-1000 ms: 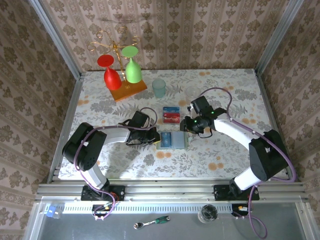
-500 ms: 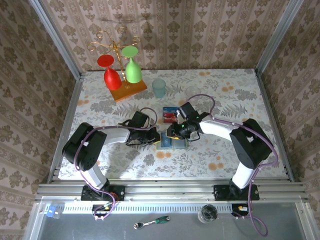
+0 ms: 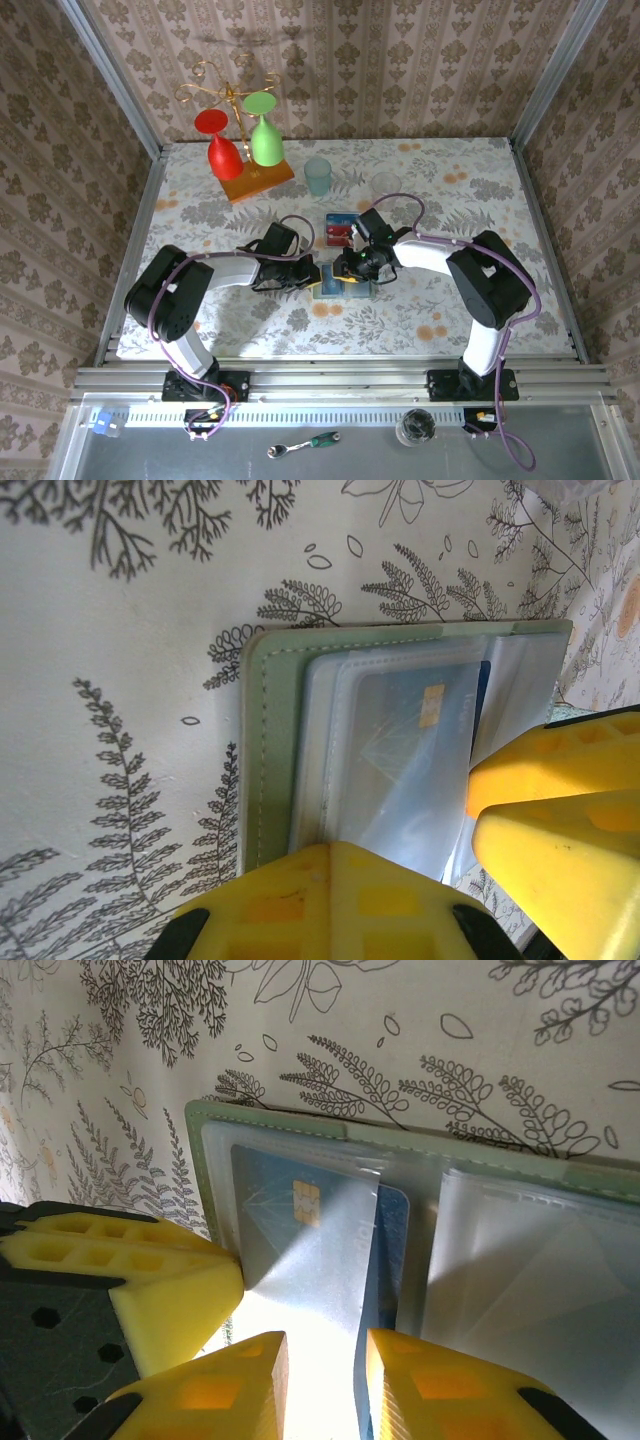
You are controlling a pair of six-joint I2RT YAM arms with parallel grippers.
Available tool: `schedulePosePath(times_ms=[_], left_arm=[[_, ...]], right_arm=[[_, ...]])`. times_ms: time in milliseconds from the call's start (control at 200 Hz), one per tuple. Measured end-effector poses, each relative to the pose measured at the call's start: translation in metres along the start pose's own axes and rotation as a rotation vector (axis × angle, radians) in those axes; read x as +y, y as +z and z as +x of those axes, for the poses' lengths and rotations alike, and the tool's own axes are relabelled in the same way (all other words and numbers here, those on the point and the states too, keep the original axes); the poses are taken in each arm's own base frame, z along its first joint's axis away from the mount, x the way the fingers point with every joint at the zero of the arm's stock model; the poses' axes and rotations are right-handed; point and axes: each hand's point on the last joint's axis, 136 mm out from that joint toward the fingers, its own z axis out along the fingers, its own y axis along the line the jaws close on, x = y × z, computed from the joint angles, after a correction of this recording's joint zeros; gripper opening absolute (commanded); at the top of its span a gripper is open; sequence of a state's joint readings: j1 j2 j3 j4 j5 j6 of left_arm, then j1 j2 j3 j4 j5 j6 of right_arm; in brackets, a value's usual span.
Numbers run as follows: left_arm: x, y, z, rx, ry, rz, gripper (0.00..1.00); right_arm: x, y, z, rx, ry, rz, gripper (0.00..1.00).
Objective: Take the credit cards out of the card holder
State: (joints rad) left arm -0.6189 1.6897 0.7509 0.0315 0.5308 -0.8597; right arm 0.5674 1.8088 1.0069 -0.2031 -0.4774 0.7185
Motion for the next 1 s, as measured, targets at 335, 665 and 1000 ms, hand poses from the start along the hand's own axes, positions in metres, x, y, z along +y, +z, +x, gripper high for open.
schedulePosePath(times_ms=[335, 665, 1000], left_arm=[[0.000, 0.000, 0.000, 0.000, 0.000, 0.000, 0.00], [0.000, 0.000, 0.000, 0.000, 0.000, 0.001, 0.00], [0.000, 0.000, 0.001, 0.003, -0.001, 0.002, 0.00]], right_arm=[[0.001, 0.007, -0.002, 0.003, 0.009, -0.021, 0.24], [-0.008, 0.008, -0.001, 0.008, 0.000, 0.027, 0.25], [-0.013, 0.001, -0.001, 0.004, -0.021, 0.079, 0.25]])
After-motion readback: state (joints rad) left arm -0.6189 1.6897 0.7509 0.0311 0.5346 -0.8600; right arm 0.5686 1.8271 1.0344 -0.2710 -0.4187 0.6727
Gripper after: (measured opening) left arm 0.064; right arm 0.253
